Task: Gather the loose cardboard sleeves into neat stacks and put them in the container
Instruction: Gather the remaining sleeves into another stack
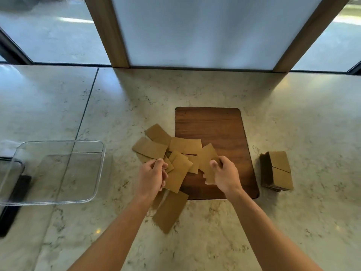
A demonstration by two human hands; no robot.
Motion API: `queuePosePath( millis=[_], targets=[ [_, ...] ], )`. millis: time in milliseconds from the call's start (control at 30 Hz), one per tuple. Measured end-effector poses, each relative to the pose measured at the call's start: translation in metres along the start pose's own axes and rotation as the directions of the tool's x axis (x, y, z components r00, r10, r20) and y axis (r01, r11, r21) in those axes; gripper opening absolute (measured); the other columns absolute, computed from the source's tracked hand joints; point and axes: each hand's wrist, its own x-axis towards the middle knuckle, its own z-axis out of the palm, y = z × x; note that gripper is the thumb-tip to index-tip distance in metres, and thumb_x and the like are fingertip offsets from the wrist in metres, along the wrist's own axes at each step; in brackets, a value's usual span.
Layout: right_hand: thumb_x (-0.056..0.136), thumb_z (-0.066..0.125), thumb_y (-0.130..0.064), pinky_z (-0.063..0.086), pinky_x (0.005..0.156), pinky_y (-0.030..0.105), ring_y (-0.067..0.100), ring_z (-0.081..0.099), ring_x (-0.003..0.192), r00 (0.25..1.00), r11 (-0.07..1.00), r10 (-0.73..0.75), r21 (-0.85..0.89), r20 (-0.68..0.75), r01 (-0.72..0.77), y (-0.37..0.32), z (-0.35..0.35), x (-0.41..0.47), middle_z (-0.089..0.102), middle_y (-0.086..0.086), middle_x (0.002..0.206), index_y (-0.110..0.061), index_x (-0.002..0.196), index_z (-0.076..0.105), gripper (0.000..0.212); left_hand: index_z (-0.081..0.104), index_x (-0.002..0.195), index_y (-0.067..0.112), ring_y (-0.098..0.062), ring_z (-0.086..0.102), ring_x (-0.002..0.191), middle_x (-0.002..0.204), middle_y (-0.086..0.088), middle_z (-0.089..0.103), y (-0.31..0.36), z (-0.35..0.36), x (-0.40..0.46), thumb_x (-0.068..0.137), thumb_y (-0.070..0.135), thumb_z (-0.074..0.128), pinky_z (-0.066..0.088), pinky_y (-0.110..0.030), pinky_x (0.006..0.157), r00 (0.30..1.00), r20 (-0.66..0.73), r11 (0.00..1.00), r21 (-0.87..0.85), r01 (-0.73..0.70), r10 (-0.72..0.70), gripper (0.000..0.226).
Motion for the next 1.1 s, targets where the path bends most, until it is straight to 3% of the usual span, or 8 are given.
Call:
queuePosePath(
  millis=[100, 200, 367, 467, 567, 833, 967, 1100],
  targets=[
    [0.111, 0.046, -0.016, 0.065, 0.058, 0.041, 0.025, 0.078, 0.076, 0.991, 0.939, 0.066, 0.330, 0.117, -0.101, -0.010, -0.003, -0.005, 0.070, 0.014, 0.104, -0.010, 0.122, 0.055, 0.016, 0.073, 0.096, 0.007, -0.017, 0.060, 0.049, 0.066, -0.008, 0.068, 0.010, 0.018, -0.001, 0.107, 0.033, 0.052, 0.046, -0.031, 0.045, 0.989, 0.149, 0.999, -0.026, 0.022, -0.018, 0.035],
    [0.109, 0.046, -0.009, 0.065, 0.081, 0.044, 0.029, 0.072, 0.103, 0.961, 0.854, 0.015, 0.496, 0.274, -0.155, -0.014, 0.009, -0.014, 0.067, 0.019, 0.123, -0.005, 0.135, 0.056, 0.028, 0.075, 0.108, 0.007, -0.023, 0.074, 0.075, 0.087, -0.012, 0.078, 0.017, 0.036, -0.004, 0.104, 0.041, 0.056, 0.059, -0.038, 0.065, 0.927, 0.363, 0.983, -0.117, 0.141, -0.090, 0.039],
    [0.108, 0.049, -0.013, 0.044, 0.116, 0.041, 0.018, 0.058, 0.134, 0.924, 0.969, -0.126, 0.243, 0.362, 0.038, -0.016, 0.044, -0.027, 0.064, 0.002, 0.142, -0.017, 0.140, 0.063, 0.035, 0.074, 0.115, 0.009, -0.039, 0.074, 0.106, 0.113, -0.020, 0.078, 0.014, 0.039, 0.002, 0.106, 0.023, 0.052, 0.060, -0.056, 0.092, 0.945, 0.258, 0.817, -0.487, 0.307, -0.201, 0.027],
    [0.100, 0.060, -0.043, 0.056, 0.093, 0.039, 0.017, 0.066, 0.103, 1.000, 0.983, -0.009, -0.182, -0.007, 0.008, -0.023, 0.054, -0.020, 0.070, -0.001, 0.115, -0.020, 0.115, 0.065, 0.028, 0.061, 0.120, -0.002, -0.033, 0.075, 0.084, 0.100, -0.024, 0.074, 0.007, 0.021, 0.014, 0.107, 0.015, 0.049, 0.062, -0.053, 0.083, 0.959, 0.145, 0.696, -0.663, 0.276, -0.243, 0.024],
    [0.080, 0.076, -0.065, 0.056, 0.080, 0.040, 0.020, 0.063, 0.097, 0.996, 0.938, 0.091, -0.337, 0.021, -0.079, -0.023, 0.073, -0.023, 0.057, -0.003, 0.111, -0.022, 0.113, 0.048, 0.061, 0.057, 0.123, 0.004, -0.022, 0.059, 0.057, 0.080, -0.015, 0.060, 0.000, 0.001, 0.019, 0.106, 0.022, 0.052, 0.052, -0.035, 0.049, 0.963, 0.088, 0.743, -0.619, 0.254, -0.256, 0.025],
    [0.080, 0.087, -0.043, 0.052, 0.095, 0.039, 0.027, 0.052, 0.124, 0.994, 0.925, -0.027, -0.374, 0.110, 0.067, -0.024, 0.077, -0.015, 0.043, 0.004, 0.132, -0.028, 0.143, 0.046, 0.077, 0.060, 0.119, 0.032, -0.023, 0.056, 0.054, 0.079, -0.014, 0.059, 0.001, -0.018, 0.023, 0.108, 0.029, 0.049, 0.045, -0.031, 0.046, 0.971, 0.076, 0.770, -0.596, 0.226, -0.226, 0.015],
    [0.081, 0.088, -0.040, 0.054, 0.080, 0.029, 0.015, 0.061, 0.096, 1.000, 0.950, -0.013, -0.312, 0.015, 0.017, -0.023, 0.057, -0.002, 0.059, -0.002, 0.115, -0.019, 0.121, 0.057, 0.055, 0.059, 0.127, 0.031, -0.024, 0.057, 0.052, 0.077, -0.015, 0.060, -0.002, -0.024, 0.027, 0.108, 0.029, 0.050, 0.044, -0.032, 0.045, 0.979, 0.075, 0.731, -0.654, 0.193, -0.191, 0.021],
    [0.094, 0.076, -0.028, 0.052, 0.046, 0.021, 0.009, 0.070, 0.058, 0.992, 0.992, 0.118, 0.047, -0.049, -0.115, -0.022, 0.033, 0.010, 0.071, 0.002, 0.098, -0.011, 0.126, 0.053, 0.043, 0.058, 0.124, 0.025, -0.024, 0.057, 0.052, 0.072, -0.012, 0.064, -0.004, -0.021, 0.027, 0.106, 0.030, 0.055, 0.046, -0.032, 0.044, 0.991, 0.062, 0.767, -0.628, 0.131, -0.119, 0.019]
  ],
)
